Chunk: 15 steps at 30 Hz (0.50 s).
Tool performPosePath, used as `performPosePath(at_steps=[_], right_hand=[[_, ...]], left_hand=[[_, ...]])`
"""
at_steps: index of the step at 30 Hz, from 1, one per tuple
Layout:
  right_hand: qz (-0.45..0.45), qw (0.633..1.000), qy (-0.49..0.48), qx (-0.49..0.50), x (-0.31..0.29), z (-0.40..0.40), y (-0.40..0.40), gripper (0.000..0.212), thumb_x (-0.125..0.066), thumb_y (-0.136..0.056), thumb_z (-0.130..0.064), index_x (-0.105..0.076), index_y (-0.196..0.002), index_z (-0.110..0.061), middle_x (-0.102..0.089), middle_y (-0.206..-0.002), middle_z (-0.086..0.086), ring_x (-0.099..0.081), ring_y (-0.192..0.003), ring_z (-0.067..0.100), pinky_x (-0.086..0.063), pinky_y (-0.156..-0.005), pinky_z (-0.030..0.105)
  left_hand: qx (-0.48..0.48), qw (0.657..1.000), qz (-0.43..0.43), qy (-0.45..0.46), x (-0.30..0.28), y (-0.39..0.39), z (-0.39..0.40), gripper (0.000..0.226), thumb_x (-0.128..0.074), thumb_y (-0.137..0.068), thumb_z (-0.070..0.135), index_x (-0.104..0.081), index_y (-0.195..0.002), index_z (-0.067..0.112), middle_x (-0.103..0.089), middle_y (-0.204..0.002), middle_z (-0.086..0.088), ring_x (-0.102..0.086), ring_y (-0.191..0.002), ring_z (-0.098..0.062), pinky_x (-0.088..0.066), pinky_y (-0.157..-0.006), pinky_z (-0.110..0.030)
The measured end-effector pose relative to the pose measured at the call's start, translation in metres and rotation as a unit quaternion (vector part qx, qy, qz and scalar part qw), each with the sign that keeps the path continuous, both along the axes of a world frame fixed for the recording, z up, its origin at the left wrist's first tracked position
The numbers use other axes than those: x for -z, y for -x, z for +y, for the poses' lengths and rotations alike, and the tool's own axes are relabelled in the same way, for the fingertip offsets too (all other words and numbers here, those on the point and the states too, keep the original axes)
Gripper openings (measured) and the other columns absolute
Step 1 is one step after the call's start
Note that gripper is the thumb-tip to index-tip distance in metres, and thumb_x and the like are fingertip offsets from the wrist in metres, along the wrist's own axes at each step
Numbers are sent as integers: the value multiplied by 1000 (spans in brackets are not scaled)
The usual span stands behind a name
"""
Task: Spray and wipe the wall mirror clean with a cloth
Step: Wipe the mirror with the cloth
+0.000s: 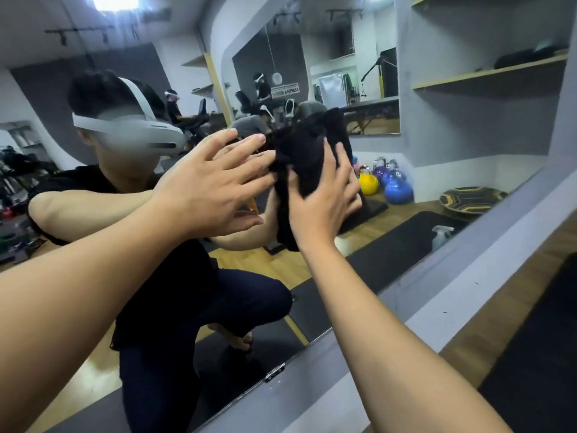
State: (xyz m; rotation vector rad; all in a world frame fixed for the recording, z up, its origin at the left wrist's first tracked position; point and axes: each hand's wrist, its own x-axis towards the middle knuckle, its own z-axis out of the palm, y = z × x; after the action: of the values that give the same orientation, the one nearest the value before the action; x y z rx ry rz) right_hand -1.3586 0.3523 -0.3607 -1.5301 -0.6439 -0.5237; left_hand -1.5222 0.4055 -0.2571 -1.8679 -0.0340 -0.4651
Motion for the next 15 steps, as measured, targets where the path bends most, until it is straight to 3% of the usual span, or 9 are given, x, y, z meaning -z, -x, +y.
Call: performPosePath(at_steps=[2, 4, 7, 9, 12, 15], right_hand=[[55, 998, -11, 11, 36, 2, -10, 67, -56, -88, -57, -38, -150, -38, -35, -159, -9, -36, -138, 27, -28, -106, 48], [173, 985, -8, 19, 82, 4, -18, 68, -56, -90, -57, -40, -150, -32, -37, -158, -6, -39, -134, 32, -29, -105, 48], [356, 934, 14, 27, 137, 0, -31, 74, -54, -94, -60, -40, -151, -16, -38, -156, 2, -41, -129, 39, -29, -105, 50], [430, 902, 24, 10, 151, -3, -40, 77, -51, -95, -61, -34, -154, -14, -33, -157, 4, -37, -131, 40, -27, -107, 53], [480, 876, 37, 13, 136, -2, -46, 74, -46, -98, -60, -30, -155, -16, -30, -157, 5, -36, -131, 41, -27, -108, 55], [407, 912, 35, 26, 92, -1, -32, 70, -48, -97, -57, -34, -153, -18, -29, -159, 0, -37, -130, 40, -26, -105, 52]], left_hand=[[0, 1000, 0, -6, 1, 0, 1, 71, -53, -95, 65, -55, -146, 15, -46, -159, -10, -34, -152, -35, -22, -124, -55], [3, 1000, -3, -6, 1, 0, 1, 71, -56, -94, 64, -56, -145, 15, -46, -159, -10, -35, -152, -35, -24, -123, -55], [5, 1000, -10, -6, 1, -1, 1, 71, -57, -92, 64, -57, -145, 16, -47, -158, -10, -35, -152, -35, -25, -123, -56], [5, 1000, -10, -8, 2, -1, 0, 71, -57, -92, 64, -57, -144, 15, -48, -158, -9, -36, -151, -35, -25, -123, -56], [-4, 1000, -3, -6, 1, -2, -2, 71, -56, -92, 64, -56, -145, 16, -47, -158, -10, -35, -152, -35, -24, -123, -56], [-3, 1000, -1, -5, 1, -1, 0, 71, -54, -93, 64, -56, -145, 15, -46, -159, -10, -34, -152, -36, -24, -123, -56]])
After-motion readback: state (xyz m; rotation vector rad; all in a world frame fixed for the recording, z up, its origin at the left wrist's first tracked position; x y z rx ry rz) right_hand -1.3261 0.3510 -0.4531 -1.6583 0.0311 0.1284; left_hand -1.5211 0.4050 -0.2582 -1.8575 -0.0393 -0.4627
